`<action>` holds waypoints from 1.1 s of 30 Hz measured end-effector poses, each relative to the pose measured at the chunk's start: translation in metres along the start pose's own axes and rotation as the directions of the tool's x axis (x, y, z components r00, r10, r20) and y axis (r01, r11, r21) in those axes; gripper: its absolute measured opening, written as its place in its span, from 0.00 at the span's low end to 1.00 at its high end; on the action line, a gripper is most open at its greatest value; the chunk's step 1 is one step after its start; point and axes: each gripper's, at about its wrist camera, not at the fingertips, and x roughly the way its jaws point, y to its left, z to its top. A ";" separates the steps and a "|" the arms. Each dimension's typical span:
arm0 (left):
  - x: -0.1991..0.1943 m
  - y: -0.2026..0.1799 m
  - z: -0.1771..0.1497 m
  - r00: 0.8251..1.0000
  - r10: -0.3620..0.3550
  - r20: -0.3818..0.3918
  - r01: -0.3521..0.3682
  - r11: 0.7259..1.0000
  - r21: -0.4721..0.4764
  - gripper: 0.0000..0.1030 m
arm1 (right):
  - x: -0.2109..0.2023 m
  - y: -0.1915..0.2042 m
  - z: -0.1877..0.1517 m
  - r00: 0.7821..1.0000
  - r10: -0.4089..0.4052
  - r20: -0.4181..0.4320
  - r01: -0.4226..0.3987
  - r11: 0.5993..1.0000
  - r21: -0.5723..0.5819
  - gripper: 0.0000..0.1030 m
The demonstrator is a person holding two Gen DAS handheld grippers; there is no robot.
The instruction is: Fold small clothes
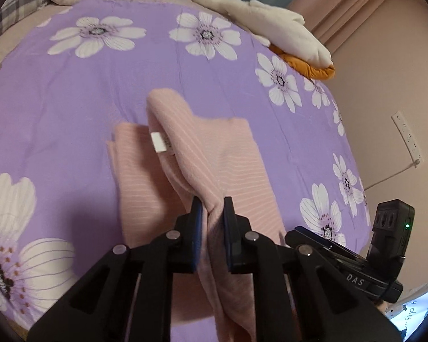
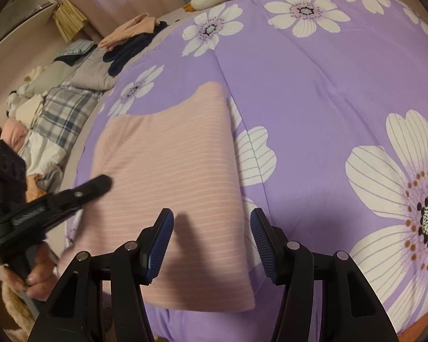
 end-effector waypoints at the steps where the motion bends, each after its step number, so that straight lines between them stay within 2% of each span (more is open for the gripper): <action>1: -0.001 0.003 0.000 1.000 0.014 0.004 -0.014 1.000 0.008 0.12 | 0.000 0.000 0.000 1.000 0.001 0.000 -0.001 1.000 0.000 0.55; 10: 0.026 0.039 -0.017 0.989 0.127 -0.072 -0.129 0.992 -0.018 0.14 | 0.015 0.007 -0.003 0.999 0.013 -0.047 -0.013 1.000 -0.010 0.55; 14: 0.026 0.046 -0.023 0.989 0.131 -0.064 -0.132 0.991 -0.024 0.25 | 0.020 0.007 -0.004 0.998 0.015 -0.064 -0.016 1.000 -0.012 0.55; 16: 0.022 0.047 -0.024 0.987 0.149 -0.059 -0.151 0.988 -0.025 0.35 | 0.022 0.007 -0.005 0.997 0.013 -0.071 -0.014 1.000 -0.010 0.55; 18: 0.017 0.049 -0.024 0.980 0.193 -0.050 -0.194 0.981 -0.030 0.60 | 0.023 0.006 -0.005 0.997 0.012 -0.072 -0.013 1.000 -0.007 0.55; 20: 0.011 0.053 -0.024 0.980 0.197 -0.022 -0.197 0.980 -0.032 0.66 | 0.023 0.005 -0.005 0.997 0.010 -0.071 -0.011 1.000 -0.005 0.57; 23: 0.013 0.060 -0.025 0.989 0.144 -0.037 -0.146 0.987 -0.059 0.70 | 0.024 0.005 -0.004 0.998 0.017 -0.067 -0.017 1.000 -0.006 0.60; 26: 0.024 0.064 -0.027 0.994 0.087 -0.071 -0.093 0.992 -0.084 0.70 | 0.030 0.006 -0.003 0.997 0.038 -0.072 -0.039 0.999 0.000 0.60; 31: 0.038 0.062 -0.027 0.997 -0.028 -0.075 0.018 0.993 -0.119 0.66 | 0.044 0.011 -0.001 0.993 0.088 -0.084 -0.089 0.996 -0.003 0.60; 33: 0.043 0.060 -0.026 0.993 -0.076 -0.087 0.064 0.989 -0.134 0.46 | 0.050 0.014 0.000 0.992 0.096 -0.087 -0.097 0.995 -0.011 0.60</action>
